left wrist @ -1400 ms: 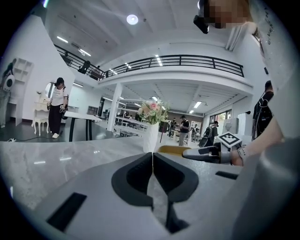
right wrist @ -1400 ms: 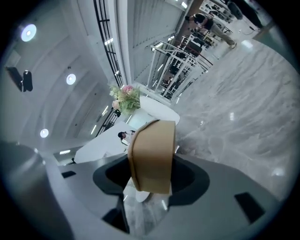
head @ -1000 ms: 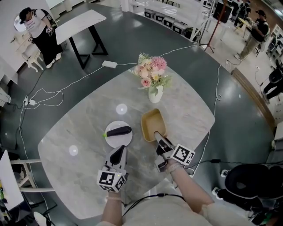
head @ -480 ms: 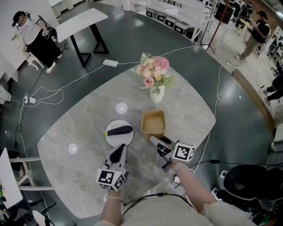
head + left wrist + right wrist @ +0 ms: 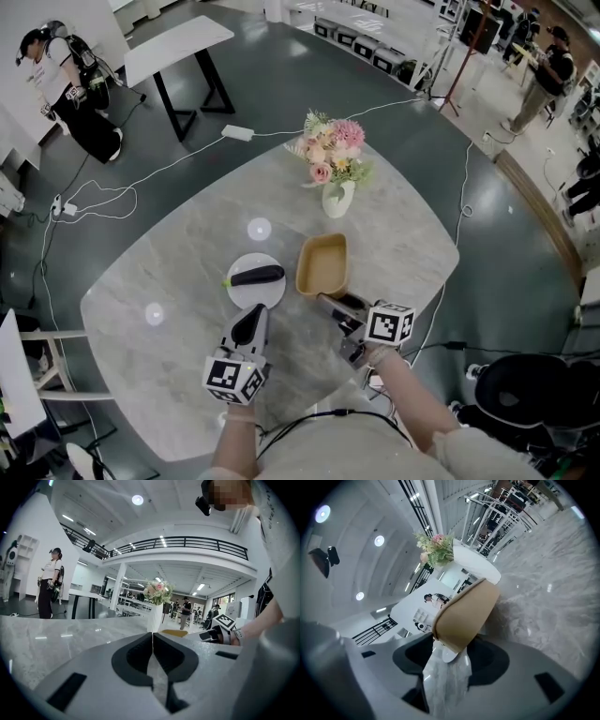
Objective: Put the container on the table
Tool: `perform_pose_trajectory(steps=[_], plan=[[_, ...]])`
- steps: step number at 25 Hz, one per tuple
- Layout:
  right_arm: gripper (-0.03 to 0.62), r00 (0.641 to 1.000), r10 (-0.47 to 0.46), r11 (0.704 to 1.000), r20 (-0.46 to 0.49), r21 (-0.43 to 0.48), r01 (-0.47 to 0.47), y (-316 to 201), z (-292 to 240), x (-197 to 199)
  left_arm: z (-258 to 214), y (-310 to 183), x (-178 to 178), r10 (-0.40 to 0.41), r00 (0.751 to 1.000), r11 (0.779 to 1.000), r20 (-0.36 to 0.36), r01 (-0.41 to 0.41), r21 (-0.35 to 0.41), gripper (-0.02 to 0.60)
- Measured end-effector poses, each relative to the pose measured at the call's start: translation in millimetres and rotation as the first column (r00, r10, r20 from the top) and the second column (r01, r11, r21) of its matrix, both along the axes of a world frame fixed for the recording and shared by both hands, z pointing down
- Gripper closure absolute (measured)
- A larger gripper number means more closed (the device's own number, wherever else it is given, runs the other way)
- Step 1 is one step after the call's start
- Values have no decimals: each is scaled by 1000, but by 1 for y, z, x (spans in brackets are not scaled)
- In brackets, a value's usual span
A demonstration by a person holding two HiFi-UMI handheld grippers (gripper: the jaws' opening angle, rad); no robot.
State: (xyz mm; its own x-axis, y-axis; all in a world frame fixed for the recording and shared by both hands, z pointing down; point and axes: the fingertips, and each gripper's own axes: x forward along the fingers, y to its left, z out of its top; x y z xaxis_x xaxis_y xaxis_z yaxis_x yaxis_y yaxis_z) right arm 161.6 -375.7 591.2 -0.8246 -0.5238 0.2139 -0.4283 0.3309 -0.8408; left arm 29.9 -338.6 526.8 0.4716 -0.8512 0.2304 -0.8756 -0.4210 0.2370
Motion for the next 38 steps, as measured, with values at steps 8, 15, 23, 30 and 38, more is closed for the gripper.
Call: perform_pose_trajectory(steps=[8,15,23,30,38], plan=[[367,987,108,987,116,-132,-92,-1,11,8,0,2,-1,-4,1000,1000,0,4,1,572],[367,981,185,937,52,-311,-160,5,36,15,0,3,-1,-7,1000,1000,-3,7,0,572],[355,968,221,916,122,-366,-163,2,36,12,2,2,-3,-13,1000,1000,1,13,-6,572],[344,963,229,878,141,-457,-142,10,48,12,6,1,-1,-15,1000,1000,0,15,-17,572],[344,971,194,875,142,-473,-106,23,46,4,6,4,0,-15,1000,1000,-2,15,-23,572]])
